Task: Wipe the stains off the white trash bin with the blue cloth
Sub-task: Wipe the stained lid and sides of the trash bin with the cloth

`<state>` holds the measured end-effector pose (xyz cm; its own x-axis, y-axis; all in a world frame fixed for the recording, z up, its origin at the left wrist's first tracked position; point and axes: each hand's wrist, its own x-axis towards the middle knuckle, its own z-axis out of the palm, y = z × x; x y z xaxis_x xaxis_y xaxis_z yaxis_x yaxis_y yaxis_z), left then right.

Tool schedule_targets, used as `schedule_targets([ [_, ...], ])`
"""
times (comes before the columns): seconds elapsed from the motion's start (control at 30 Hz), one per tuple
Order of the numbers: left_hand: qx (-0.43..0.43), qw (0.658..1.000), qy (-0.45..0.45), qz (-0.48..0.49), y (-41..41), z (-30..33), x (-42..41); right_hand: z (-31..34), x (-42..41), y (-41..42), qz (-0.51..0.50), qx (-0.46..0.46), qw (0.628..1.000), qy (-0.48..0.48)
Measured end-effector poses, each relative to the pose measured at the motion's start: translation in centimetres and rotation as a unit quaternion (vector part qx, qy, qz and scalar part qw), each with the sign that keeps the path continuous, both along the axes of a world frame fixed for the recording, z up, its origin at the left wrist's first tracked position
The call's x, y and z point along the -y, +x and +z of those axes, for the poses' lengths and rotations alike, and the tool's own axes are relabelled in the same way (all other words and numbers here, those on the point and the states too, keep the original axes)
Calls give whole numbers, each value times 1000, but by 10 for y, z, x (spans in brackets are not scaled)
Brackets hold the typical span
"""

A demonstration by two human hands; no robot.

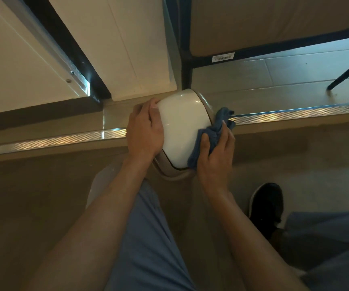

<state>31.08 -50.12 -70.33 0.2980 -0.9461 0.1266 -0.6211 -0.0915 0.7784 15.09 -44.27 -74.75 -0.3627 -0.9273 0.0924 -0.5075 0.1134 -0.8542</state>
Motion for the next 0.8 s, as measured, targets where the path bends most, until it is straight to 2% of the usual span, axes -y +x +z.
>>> schedule_targets([
  [0.13,12,1000,-4,-5,0,-1,0,25,28,-6,17,10,997,78],
  [0.3,22,1000,-7,-14,1,-1,0,69,98,-17,151,-2,977,151],
  [0.4,23,1000,-9,-15,2,-1,1,86,133,-7,191,-46,956,218],
  [0.53,20,1000,-4,-15,3,0,2,80,130,4,171,-68,968,171],
  [0.63,18,1000,-6,-16,3,-1,1,63,93,-6,123,-11,987,104],
  [0.8,69,996,-10,-54,5,-2,1,46,57,-20,79,147,978,126],
])
